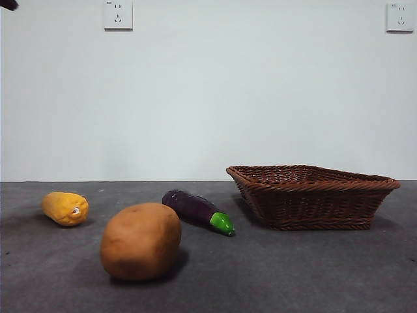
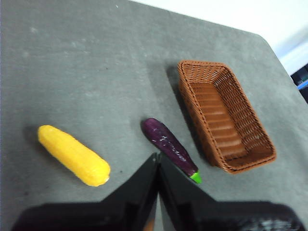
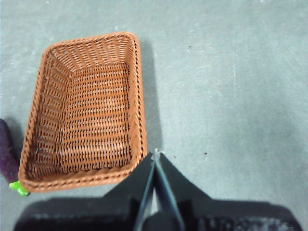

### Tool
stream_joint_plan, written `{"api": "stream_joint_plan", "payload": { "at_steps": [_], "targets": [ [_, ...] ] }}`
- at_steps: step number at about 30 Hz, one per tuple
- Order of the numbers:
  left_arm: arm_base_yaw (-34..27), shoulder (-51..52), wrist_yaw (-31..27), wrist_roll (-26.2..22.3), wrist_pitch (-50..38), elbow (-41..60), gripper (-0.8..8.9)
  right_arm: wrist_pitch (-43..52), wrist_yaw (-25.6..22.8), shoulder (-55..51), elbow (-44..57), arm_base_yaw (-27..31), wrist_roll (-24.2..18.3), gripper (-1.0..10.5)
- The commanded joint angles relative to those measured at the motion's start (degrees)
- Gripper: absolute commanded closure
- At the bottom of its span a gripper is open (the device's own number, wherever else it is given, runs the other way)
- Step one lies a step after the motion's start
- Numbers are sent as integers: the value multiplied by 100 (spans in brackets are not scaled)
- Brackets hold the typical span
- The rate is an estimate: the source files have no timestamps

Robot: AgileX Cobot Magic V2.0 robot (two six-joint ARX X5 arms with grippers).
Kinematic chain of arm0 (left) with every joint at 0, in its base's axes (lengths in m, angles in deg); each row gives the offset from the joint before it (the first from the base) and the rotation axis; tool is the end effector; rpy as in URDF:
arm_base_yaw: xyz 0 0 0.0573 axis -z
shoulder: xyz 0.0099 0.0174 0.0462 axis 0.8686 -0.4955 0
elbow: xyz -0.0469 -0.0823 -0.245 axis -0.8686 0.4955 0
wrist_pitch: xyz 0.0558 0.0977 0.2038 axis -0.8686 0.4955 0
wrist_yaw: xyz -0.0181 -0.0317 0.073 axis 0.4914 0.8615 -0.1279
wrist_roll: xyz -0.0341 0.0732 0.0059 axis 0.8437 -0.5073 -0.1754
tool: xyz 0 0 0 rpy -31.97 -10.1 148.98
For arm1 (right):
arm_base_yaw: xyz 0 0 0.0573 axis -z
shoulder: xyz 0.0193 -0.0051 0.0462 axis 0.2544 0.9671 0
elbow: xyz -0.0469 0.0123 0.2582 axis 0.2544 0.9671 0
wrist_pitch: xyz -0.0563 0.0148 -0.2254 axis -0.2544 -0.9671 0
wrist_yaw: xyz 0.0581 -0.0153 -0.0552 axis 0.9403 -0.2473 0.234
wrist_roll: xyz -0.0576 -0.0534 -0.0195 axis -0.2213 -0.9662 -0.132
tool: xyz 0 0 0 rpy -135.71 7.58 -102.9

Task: Help me put the vegetables on the table into the basket

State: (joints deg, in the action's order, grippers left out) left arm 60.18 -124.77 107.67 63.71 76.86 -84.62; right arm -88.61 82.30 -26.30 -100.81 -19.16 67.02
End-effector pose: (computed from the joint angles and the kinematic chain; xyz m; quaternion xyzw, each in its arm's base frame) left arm 0.1950 -0.0309 0.3326 -0.1771 0.3110 -0.1947 0.9133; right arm 0.1826 0.0142 0.3202 0.0508 0.3269 0.0155 0.9436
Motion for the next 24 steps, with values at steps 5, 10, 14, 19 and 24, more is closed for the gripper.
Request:
{"api": "stream_joint_plan", "payload": {
  "at_steps": [5, 10, 14, 19, 24],
  "targets": [
    [201, -907, 754, -667, 588, -118, 817, -573, 863, 1471, -1023, -2, -660, 949],
    [498, -1373, 750, -1045, 791, -118, 817, -1038, 1394, 3108, -2114, -2, -745, 649],
    [693, -1499, 485, -1126, 691, -118, 817, -1381, 1403, 4404, -2968, -2, -846, 245],
    [782, -1508, 470, -1220, 678, -118, 817, -1436, 1519, 5759, -3917, -2, -1084, 250],
    [861, -1515, 433, -1305, 678, -118, 817, -1416, 1644, 6666, -4402, 4, -1279, 258]
  ]
}}
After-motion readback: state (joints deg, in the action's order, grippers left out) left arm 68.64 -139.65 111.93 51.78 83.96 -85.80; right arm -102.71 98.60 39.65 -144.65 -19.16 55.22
